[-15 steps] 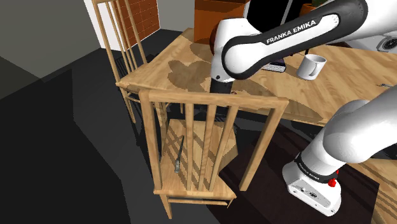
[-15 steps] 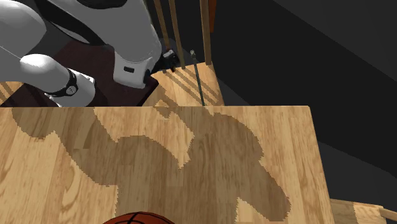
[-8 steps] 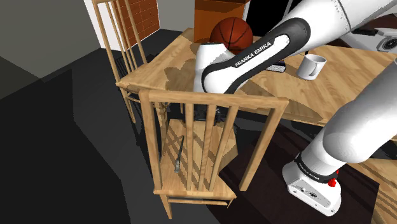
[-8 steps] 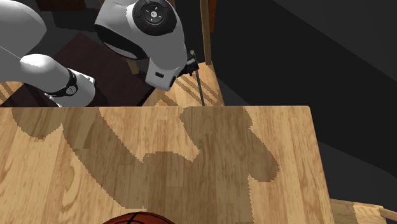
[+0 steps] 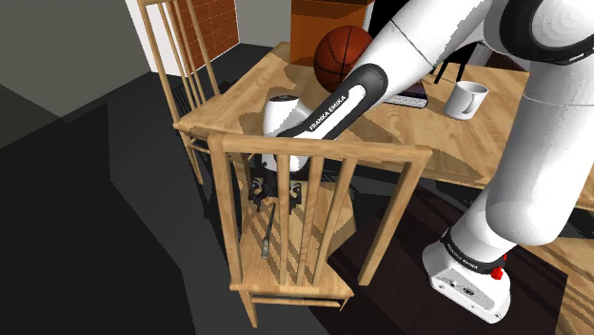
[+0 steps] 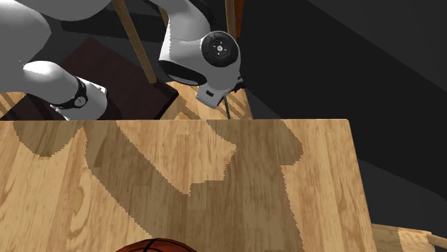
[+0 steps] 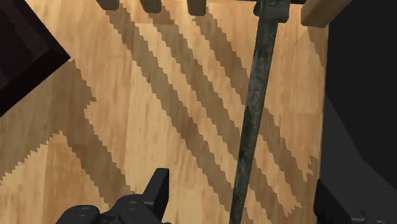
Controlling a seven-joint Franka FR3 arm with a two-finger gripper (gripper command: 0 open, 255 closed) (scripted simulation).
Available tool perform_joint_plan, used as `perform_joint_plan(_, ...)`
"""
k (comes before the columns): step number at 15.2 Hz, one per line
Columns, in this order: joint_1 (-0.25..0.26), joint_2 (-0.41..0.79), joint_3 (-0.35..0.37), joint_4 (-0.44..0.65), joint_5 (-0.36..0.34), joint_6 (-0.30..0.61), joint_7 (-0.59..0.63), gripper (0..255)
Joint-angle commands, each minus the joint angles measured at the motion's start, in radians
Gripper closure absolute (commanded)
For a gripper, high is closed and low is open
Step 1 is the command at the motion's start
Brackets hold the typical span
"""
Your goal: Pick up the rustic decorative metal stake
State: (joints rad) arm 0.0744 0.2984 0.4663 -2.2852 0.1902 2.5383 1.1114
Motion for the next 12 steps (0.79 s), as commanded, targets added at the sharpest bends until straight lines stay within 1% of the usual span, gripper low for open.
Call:
perform_joint_plan(1, 0.02, 0.055, -0.015, 0.035, -0.021, 0.02, 0.037, 0)
perform_joint_plan(8, 0.045, 0.152, -0.044, 0.043, -0.054, 0.105, 0.041, 0)
perform_joint_plan(10, 0.045, 0.152, -0.044, 0.043, -0.054, 0.105, 0.041, 0)
perform_joint_plan(11, 0.043, 0.15, -0.044, 0.042, -0.053, 0.105, 0.04, 255)
perform_joint_plan(12, 0.043, 0.15, -0.044, 0.041, -0.053, 0.105, 0.039, 255)
